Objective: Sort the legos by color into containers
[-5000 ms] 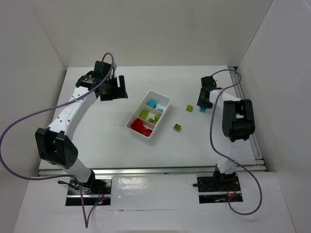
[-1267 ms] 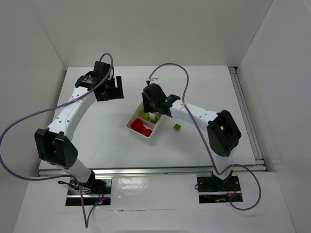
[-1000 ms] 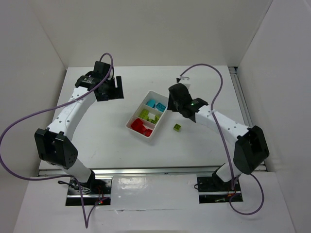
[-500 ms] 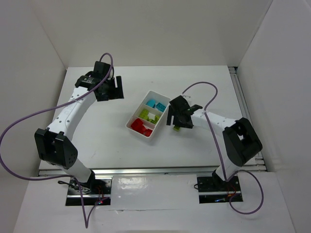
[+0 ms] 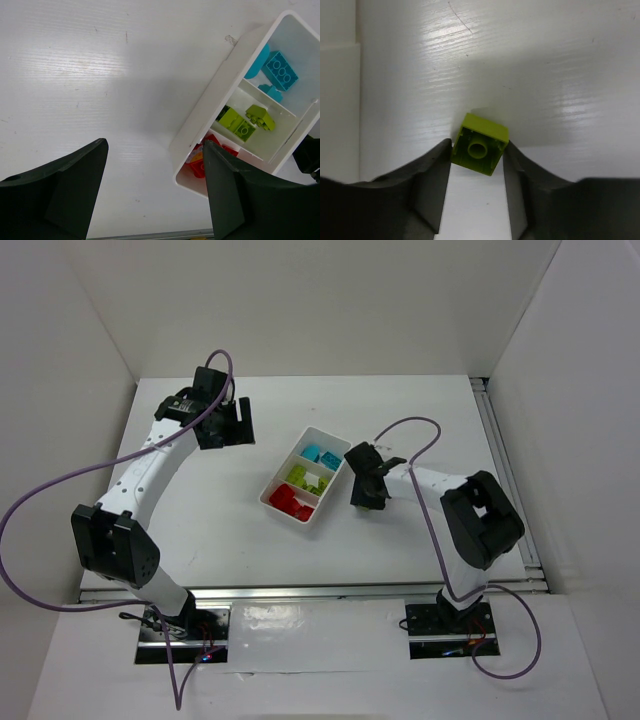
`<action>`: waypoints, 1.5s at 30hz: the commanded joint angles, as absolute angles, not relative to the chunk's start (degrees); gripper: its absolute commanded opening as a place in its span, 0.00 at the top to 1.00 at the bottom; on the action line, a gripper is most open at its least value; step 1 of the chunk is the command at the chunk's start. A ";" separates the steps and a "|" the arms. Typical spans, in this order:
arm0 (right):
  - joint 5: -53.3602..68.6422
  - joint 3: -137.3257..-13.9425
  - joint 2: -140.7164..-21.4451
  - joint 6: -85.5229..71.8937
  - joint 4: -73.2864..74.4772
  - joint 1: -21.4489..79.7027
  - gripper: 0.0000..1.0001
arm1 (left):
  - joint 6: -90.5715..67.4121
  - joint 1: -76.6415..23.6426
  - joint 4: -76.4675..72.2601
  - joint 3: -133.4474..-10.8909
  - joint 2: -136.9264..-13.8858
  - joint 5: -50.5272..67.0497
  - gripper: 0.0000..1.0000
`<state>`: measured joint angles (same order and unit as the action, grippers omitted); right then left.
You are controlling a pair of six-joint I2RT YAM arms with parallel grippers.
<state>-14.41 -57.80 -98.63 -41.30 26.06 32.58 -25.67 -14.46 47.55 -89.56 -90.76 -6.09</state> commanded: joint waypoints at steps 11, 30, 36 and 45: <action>-24.96 -68.46 -87.28 -38.16 31.12 38.23 0.81 | -25.40 -14.68 47.37 -89.21 -89.38 -5.89 0.14; -15.56 -87.53 -105.73 -30.06 22.32 43.68 0.64 | -25.40 -14.68 47.37 -89.74 -88.86 -5.89 0.14; -16.43 -88.59 -105.73 -29.53 22.85 43.68 0.35 | -25.40 -14.68 47.37 -89.74 -88.86 -5.89 0.14; -30.82 -89.48 -99.86 -33.02 29.61 40.53 0.01 | -24.87 -14.68 47.37 -89.74 -88.86 -5.89 0.14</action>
<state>-21.78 -87.66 -106.08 -29.95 26.94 42.89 -25.63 -14.46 47.55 -89.56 -90.76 -5.93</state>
